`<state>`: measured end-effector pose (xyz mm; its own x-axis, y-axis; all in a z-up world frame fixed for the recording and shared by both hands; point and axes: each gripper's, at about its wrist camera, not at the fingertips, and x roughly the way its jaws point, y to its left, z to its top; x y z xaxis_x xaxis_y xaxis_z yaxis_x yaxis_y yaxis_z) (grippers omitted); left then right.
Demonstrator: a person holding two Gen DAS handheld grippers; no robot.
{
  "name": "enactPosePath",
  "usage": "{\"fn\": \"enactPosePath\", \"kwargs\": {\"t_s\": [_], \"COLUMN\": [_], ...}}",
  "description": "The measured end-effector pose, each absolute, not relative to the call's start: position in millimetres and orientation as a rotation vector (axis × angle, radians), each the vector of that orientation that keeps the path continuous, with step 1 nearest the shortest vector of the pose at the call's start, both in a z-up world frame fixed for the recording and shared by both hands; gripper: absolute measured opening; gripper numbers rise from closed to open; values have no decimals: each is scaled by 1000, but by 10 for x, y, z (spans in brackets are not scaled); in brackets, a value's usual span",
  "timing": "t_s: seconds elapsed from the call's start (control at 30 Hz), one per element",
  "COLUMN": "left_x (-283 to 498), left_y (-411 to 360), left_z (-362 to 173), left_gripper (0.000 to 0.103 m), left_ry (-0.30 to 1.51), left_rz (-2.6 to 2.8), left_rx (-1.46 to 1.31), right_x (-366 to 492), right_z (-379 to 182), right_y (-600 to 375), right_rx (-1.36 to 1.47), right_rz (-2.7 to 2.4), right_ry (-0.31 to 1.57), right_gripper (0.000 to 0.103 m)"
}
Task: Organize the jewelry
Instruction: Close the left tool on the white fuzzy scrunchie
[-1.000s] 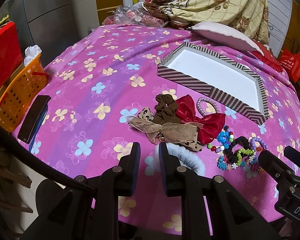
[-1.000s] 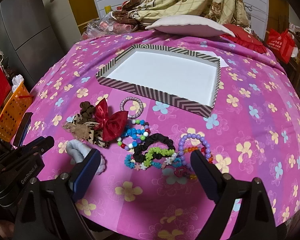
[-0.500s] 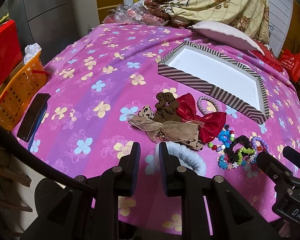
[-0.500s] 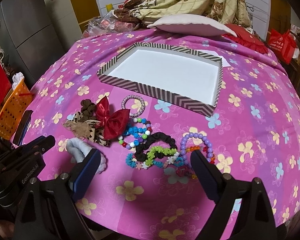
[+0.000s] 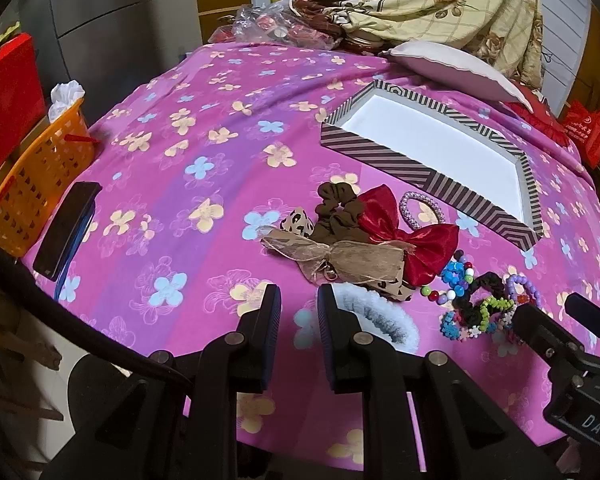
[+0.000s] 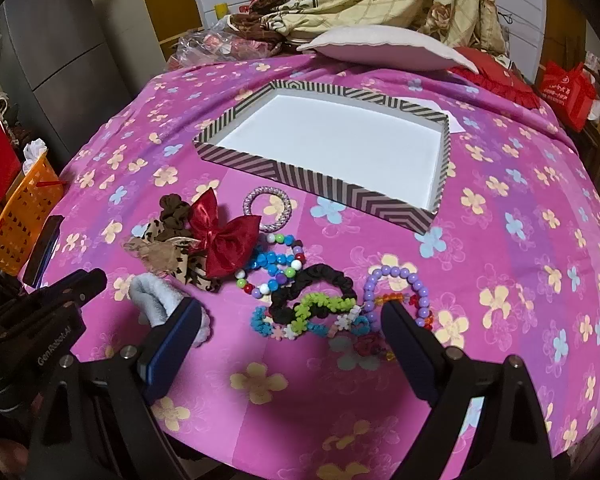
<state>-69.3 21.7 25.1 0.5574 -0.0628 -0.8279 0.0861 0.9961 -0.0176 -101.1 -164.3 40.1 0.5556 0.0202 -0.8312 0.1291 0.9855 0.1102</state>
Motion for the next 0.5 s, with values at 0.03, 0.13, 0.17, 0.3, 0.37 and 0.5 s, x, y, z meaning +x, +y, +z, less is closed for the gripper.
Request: {"fn": "enactPosePath", "kwargs": {"t_s": [0.03, 0.13, 0.17, 0.3, 0.37, 0.5], "left_x": [-677, -663, -650, -623, -605, -582], "left_y": [225, 233, 237, 310, 357, 484], "left_z": [258, 259, 268, 273, 271, 234], "left_gripper": [32, 32, 32, 32, 32, 32], "left_ry": [978, 985, 989, 1004, 1015, 1044], "left_rz": [-87, -87, -88, -97, -109, -129], "left_rx": [24, 21, 20, -9, -26, -50], "right_x": [-1010, -1005, -1005, -998, -995, -987], "right_z": [399, 391, 382, 339, 311, 250], "right_y": [-1650, -1658, -1667, -1705, -1720, -1758], "right_rx": [166, 164, 164, 162, 159, 159], "right_rz": [-65, -66, -67, -67, -64, -59], "right_ry": [981, 984, 987, 993, 997, 1009], "right_gripper": [94, 94, 94, 94, 94, 94]}}
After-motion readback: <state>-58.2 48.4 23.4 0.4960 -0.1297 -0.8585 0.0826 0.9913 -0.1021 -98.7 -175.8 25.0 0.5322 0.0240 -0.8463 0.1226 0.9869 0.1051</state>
